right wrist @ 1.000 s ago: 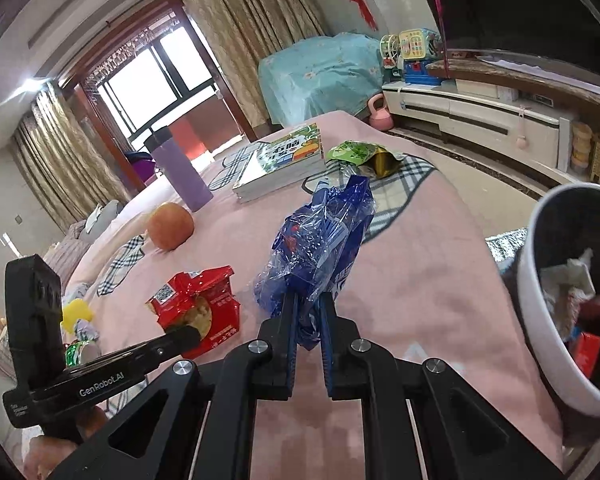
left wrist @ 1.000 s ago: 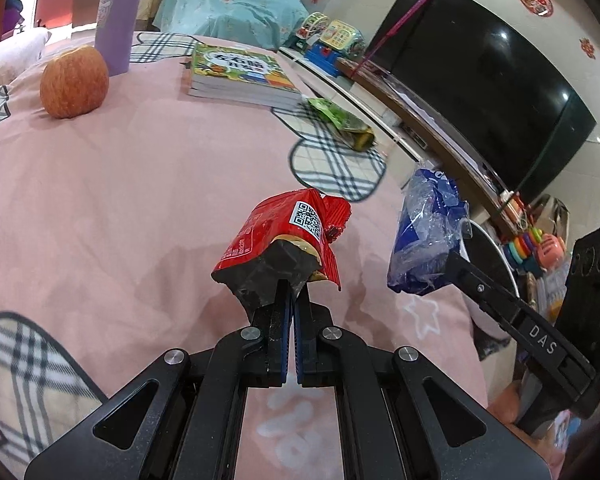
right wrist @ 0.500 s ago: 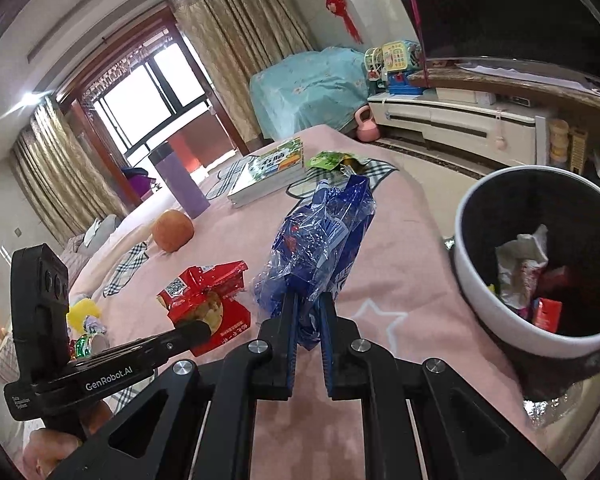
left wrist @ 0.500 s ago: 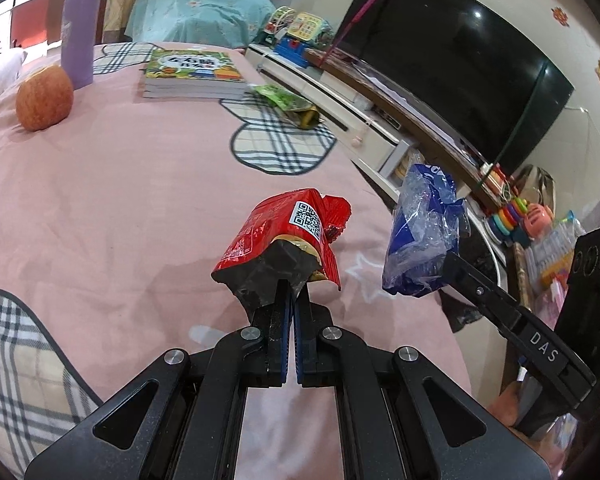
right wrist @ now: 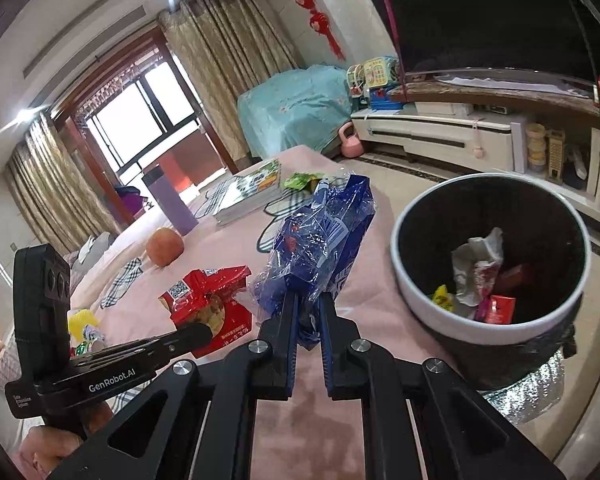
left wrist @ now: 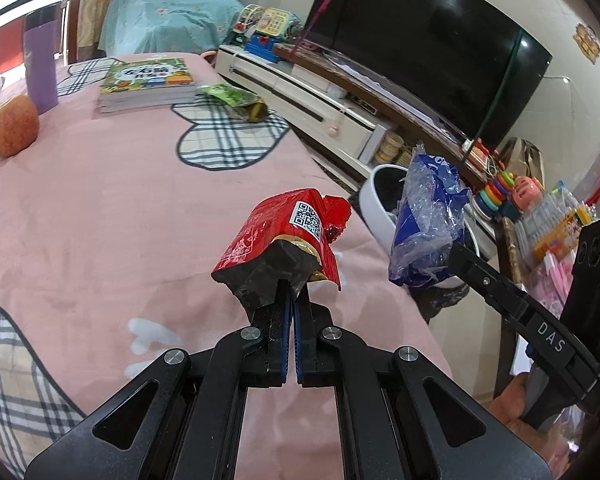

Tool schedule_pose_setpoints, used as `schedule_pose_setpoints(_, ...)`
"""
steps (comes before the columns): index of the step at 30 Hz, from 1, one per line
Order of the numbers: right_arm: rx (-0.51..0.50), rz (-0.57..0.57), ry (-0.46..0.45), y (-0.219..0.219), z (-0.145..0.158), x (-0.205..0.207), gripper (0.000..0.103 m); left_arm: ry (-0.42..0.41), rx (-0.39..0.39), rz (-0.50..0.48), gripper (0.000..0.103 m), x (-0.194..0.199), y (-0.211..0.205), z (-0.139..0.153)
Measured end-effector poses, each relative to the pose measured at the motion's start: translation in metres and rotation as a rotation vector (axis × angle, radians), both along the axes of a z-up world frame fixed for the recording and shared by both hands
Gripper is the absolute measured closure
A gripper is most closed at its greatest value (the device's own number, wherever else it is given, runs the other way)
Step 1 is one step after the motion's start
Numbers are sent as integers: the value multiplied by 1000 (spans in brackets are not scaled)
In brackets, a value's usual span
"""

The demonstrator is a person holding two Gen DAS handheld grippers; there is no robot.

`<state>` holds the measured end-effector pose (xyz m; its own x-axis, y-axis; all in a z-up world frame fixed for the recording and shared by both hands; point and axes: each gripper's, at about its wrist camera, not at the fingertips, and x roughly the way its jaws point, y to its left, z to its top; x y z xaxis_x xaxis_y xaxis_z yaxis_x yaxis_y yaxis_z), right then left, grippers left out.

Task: Collect trash
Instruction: 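Carry the red chip bag and blue bag over the bin and release both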

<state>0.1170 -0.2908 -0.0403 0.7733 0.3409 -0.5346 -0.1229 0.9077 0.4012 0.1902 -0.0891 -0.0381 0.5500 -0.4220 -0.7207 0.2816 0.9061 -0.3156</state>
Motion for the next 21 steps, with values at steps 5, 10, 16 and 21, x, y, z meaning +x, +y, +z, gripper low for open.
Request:
schedule_pose_setpoints(5, 7, -31, -11, -17, 3, -7, 93, -8, 10, -32, 102, -1, -18, 5)
schedule_pose_setpoints(10, 14, -67, -16, -34, 4, -13, 93, -20, 15, -68, 102, -2, -35, 11)
schedule_pose_setpoints(16, 22, -107, -25, -56, 7, -20, 93, -35, 26, -106, 102, -1, -56, 18)
schedule_pose_setpoints(21, 24, -137, -27, -70, 8, -23, 93, -46, 31, -133, 102, 0, -71, 22)
